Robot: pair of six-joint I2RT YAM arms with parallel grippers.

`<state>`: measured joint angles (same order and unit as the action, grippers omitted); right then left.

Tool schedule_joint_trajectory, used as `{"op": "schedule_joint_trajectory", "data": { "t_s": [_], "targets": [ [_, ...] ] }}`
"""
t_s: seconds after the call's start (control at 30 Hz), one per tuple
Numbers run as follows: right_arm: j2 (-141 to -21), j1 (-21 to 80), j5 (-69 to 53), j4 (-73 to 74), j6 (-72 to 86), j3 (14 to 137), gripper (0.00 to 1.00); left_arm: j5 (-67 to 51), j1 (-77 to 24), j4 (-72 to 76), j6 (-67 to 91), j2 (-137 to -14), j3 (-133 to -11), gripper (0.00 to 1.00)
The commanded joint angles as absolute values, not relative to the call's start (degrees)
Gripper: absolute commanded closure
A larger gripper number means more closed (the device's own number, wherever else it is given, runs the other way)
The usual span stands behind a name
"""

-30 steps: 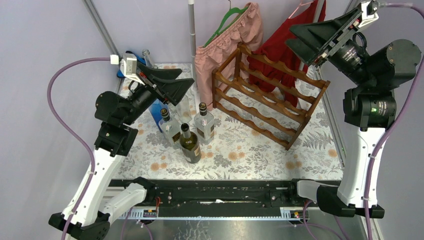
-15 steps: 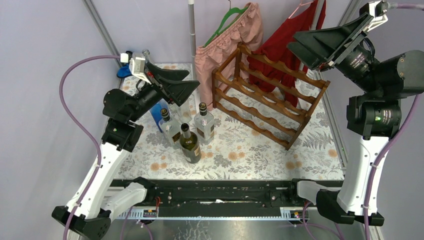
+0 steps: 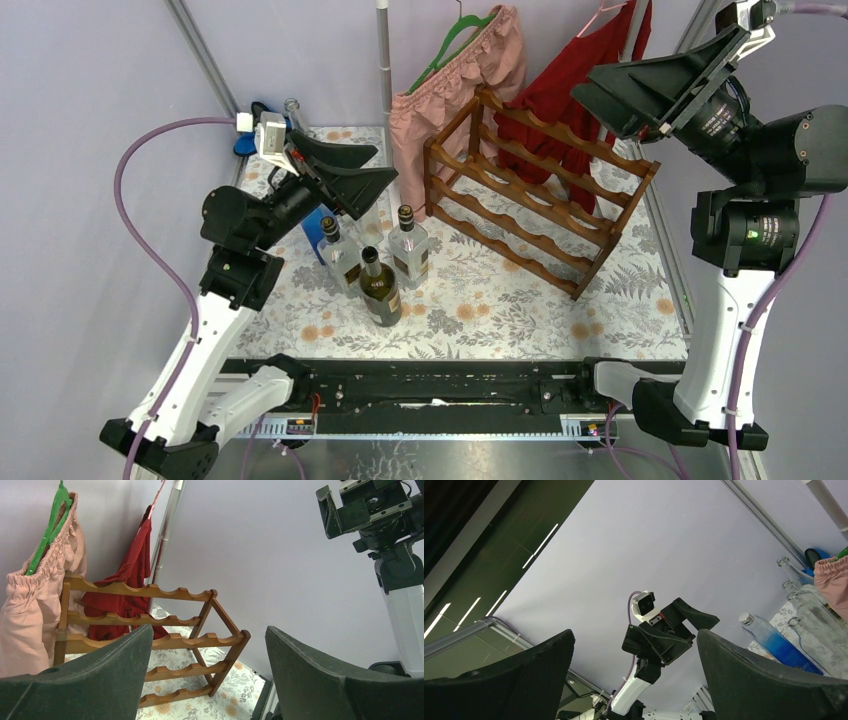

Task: Put the wine bottle on the wine rack
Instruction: Pick up the wine bottle from the center of the board.

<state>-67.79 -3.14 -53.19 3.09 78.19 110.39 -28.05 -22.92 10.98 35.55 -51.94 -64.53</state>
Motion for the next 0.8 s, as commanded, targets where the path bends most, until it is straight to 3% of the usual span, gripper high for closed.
{"op": "schedule_joint_trajectory", "data": {
  "t_s": [0.0,0.3,0.43,0.77],
  "targets": [
    [-67.6,-3.3,-55.1,-0.4,78.6,112.9,0.0,-27.4,-23.7,14.4,36.1,-51.5,-64.4,0.11],
    [-67.6,-3.3,-52.3,2.6,72.4,110.6,0.0,-26.9,-24.1,13.6,35.6,-49.9,-64.2,0.11],
    [-68.3,-3.4,-50.4,6.4,67.9,116.1,0.0,-26.6,-24.2,13.1,35.1,-48.9,-63.6,0.11],
    [-69.6,-3.3,-51.2,3.9,67.5,116.9,0.0,-29.3,-24.3,9.9,34.3,-49.9,-65.9,0.11]
  ]
}}
